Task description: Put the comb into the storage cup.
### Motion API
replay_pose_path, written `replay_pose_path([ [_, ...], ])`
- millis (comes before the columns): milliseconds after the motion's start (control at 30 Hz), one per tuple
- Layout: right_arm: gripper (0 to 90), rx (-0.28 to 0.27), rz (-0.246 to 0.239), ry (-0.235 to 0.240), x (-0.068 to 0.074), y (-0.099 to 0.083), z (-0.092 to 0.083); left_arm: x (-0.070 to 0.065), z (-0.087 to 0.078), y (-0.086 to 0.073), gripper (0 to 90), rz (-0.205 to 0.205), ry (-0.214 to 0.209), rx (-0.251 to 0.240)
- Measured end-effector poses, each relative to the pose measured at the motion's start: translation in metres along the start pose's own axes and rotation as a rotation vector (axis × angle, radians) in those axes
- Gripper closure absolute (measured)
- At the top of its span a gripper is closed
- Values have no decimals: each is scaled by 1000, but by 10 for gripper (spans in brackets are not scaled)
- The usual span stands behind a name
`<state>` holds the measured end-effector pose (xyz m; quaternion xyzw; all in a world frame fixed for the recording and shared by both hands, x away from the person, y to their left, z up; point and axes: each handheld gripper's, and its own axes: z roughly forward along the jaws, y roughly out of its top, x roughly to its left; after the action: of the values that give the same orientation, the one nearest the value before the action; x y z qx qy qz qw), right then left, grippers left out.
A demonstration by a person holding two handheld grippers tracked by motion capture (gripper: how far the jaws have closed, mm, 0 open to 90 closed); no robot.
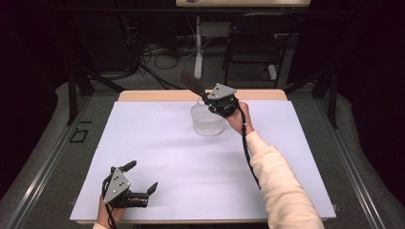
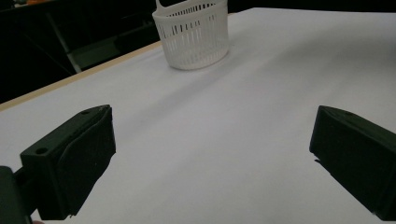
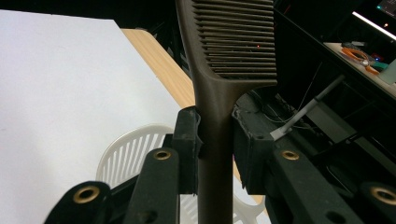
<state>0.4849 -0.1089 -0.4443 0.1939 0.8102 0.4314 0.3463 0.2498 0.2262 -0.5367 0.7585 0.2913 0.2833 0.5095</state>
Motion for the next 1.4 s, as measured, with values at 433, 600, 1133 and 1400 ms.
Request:
replay_pose_path([
  [433, 721, 5, 8, 2, 1, -3, 4, 0, 0, 0, 1, 0, 1, -1],
  [600, 721, 10, 12, 5, 1, -5, 5, 0, 0, 0, 1, 1, 3, 0],
  [1133, 720, 31, 36, 29, 3, -11, 12, 0, 0, 0, 1, 0, 3, 0],
  [1400, 719, 42, 40, 36, 3, -14, 14, 0, -1, 0, 1, 1, 4, 0],
])
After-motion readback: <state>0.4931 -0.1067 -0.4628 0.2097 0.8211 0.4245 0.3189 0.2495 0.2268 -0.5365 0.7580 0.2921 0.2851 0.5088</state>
